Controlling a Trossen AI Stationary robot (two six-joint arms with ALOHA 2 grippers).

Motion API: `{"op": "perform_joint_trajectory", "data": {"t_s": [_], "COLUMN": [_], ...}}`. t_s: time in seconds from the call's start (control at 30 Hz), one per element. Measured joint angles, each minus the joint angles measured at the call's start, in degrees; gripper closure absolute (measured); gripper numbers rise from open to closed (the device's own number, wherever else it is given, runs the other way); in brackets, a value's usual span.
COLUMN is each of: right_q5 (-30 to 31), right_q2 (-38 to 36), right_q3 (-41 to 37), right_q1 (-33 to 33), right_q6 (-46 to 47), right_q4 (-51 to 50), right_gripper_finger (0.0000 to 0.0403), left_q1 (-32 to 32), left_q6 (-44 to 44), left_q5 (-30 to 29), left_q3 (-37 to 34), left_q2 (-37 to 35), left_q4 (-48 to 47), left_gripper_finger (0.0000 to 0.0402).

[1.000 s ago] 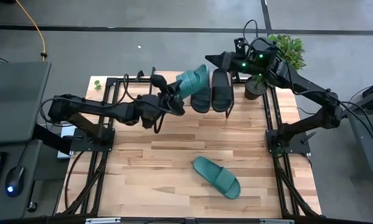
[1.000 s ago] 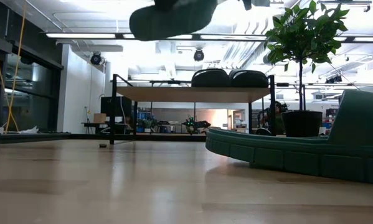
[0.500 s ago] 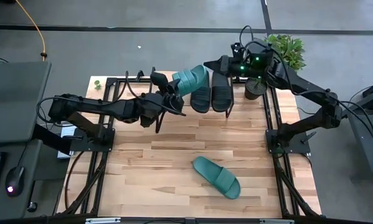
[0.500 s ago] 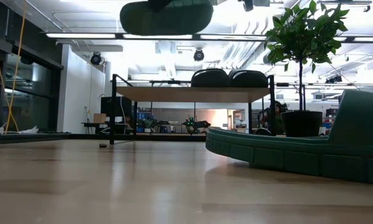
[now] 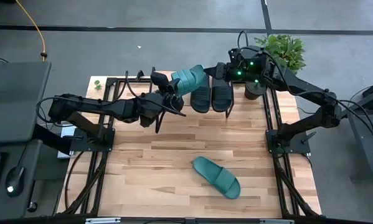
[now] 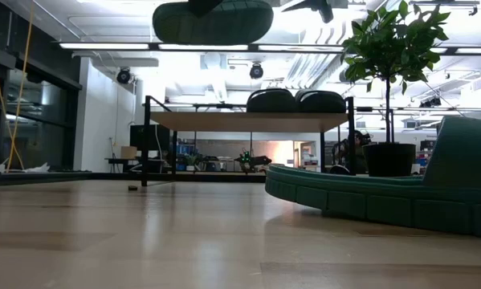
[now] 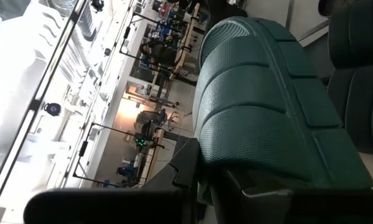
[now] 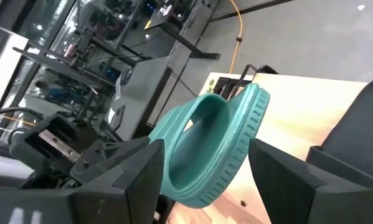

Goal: Pick and place slides into the shelf
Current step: Put the left green slipper on the shelf

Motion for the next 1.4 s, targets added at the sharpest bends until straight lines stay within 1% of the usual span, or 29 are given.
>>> {"op": "perform_joint_trajectory", "data": {"t_s": [0.17, 0.4, 0.6, 0.67, 0.73, 0.8, 0.97, 1.0, 1.03, 1.13, 1.2, 1.3, 1.4], "right_q5": [0.09, -0.77, -0.92, -0.59, -0.36, 0.08, 0.71, 0.7, 0.76, 0.39, -0.26, -1.34, -1.84], "right_q2": [0.71, 2.94, 5.25, 5.74, 5.91, 5.93, 5.82, 5.72, 5.66, 5.66, 5.66, 5.71, 5.71], "right_q3": [0.0, 0.0, 0.0, 0.0, 0.0, 0.0, 0.0, 0.0, 0.0, 0.0, 0.0, -0.02, -0.02], "right_q1": [0.0, 0.62, 1.58, 1.82, 1.84, 1.84, 1.16, 0.99, 0.8, -0.28, -1.07, -2.41, -3.64], "right_q6": [0.33, 0.07, -0.53, -1.1, -1.7, -2.51, -5.12, -5.88, -6.19, -6.12, -6.32, -7.77, -8.46], "right_q4": [-0.36, -0.14, 1.93, 2.45, 2.65, 3.02, 3.46, 3.75, 3.8, 3.58, 3.6, 3.31, 3.13], "right_gripper_finger": [0.0179, 0.0179, 0.0182, 0.0197, 0.0223, 0.026, 0.0371, 0.0382, 0.0387, 0.0374, 0.0373, 0.039, 0.0391], "left_q1": [0.0, -0.02, -0.02, -0.02, -0.02, -0.04, -0.14, -0.24, -0.6, -1.24, -2.01, -2.84, -3.7], "left_q6": [0.02, 0.06, 0.06, 0.09, 0.09, 0.25, 0.11, -0.29, -0.67, -2.2, -4.07, -8.35, -13.62], "left_q5": [0.0, 0.05, 0.89, 0.87, 0.82, 0.42, -0.01, -0.45, -1.07, -1.71, -1.96, -1.98, -1.58], "left_q3": [0.0, 0.89, 2.52, 2.67, 2.67, 2.67, 2.67, 2.67, 2.67, 2.73, 2.73, 2.82, 2.82], "left_q2": [-0.04, -0.07, -0.07, -0.07, -0.07, -0.07, -0.07, -0.13, -0.32, -1.01, -1.89, -4.03, -6.4], "left_q4": [0.25, 1.03, 0.68, 0.67, 0.5, 0.54, 0.91, 1.09, 1.09, 1.26, 1.31, 1.37, 1.23], "left_gripper_finger": [0.0397, 0.038, 0.0393, 0.0396, 0.0394, 0.0385, 0.0353, 0.0347, 0.0341, 0.0326, 0.0319, 0.031, 0.0306]}}
